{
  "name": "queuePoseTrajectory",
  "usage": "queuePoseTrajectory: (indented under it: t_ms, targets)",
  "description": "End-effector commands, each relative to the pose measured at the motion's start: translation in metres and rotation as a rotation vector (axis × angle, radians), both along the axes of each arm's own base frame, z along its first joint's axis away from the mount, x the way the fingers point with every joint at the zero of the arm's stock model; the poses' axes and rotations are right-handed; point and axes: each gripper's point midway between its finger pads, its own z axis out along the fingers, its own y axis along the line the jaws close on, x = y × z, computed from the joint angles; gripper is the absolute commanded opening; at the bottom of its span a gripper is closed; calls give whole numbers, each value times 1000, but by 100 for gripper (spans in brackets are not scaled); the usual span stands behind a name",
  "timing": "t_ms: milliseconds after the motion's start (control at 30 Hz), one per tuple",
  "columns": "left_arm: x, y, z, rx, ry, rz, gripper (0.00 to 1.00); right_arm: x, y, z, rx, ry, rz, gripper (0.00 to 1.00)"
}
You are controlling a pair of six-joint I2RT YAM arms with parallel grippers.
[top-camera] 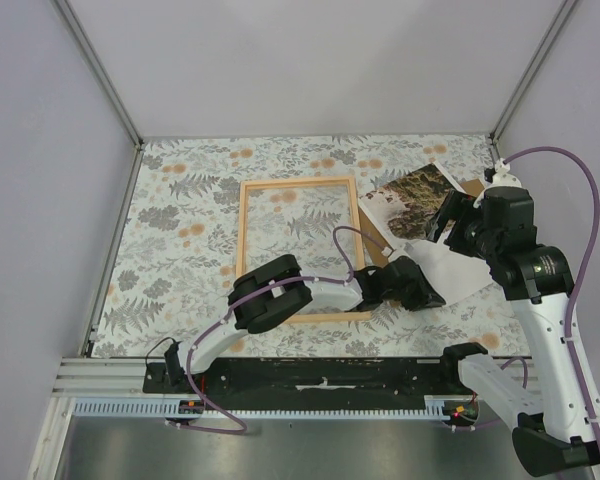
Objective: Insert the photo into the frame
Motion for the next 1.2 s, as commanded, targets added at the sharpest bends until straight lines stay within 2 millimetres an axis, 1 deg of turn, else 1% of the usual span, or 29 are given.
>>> queuePoseTrajectory:
  t_ms: [0, 67, 100, 233, 333, 400, 467, 533, 567, 633, 767, 867, 933, 1000, 1100, 1133, 1167]
  targets:
    - [4, -18, 35, -57, -80, -26, 16, -1, -1, 5, -14, -21, 17, 84]
    - [1, -18, 39, -53, -103, -56, 6, -2, -3, 6, -30, -23, 14, 84]
    - [1, -16, 44, -48, -121, -75, 2, -2, -7, 6, -47, -24, 7, 84]
    - [-5, -5, 50, -13, -174, -154, 2, -2, -8, 2, -52, -14, -3, 84]
    - [-7, 9, 53, 33, -216, -219, 2, -1, -9, 0, -54, -12, -8, 84]
    - [-13, 18, 56, 53, -244, -280, 2, 0, -10, 1, -57, -14, -17, 84]
    - [-23, 31, 52, 80, -268, -341, 2, 2, -12, 1, -61, -18, -26, 84]
    - [-25, 49, 51, 120, -291, -367, 2, 4, -12, 1, -63, -18, -27, 84]
    - [-26, 60, 46, 151, -303, -376, 2, 5, -12, 0, -65, -13, -30, 84]
    - [-23, 82, 44, 207, -317, -381, 2, 7, -12, -2, -68, -5, -33, 84]
    - [-12, 129, 54, 266, -337, -365, 2, 11, -12, -6, -67, 1, -40, 85]
    - [-5, 165, 55, 318, -339, -362, 2, 14, -8, -12, -53, 6, -26, 85]
    - [-2, 186, 58, 362, -346, -370, 2, 17, -4, -17, -45, 13, -8, 85]
    - [1, 208, 65, 387, -346, -370, 2, 20, 0, -26, -38, 31, 12, 85]
    - [-2, 240, 64, 417, -321, -367, 2, 24, 9, -38, -9, 49, 46, 85]
    - [-6, 251, 61, 423, -303, -367, 2, 25, 14, -43, 5, 62, 68, 85]
    - [-6, 259, 61, 419, -290, -362, 2, 26, 16, -48, 11, 72, 77, 85]
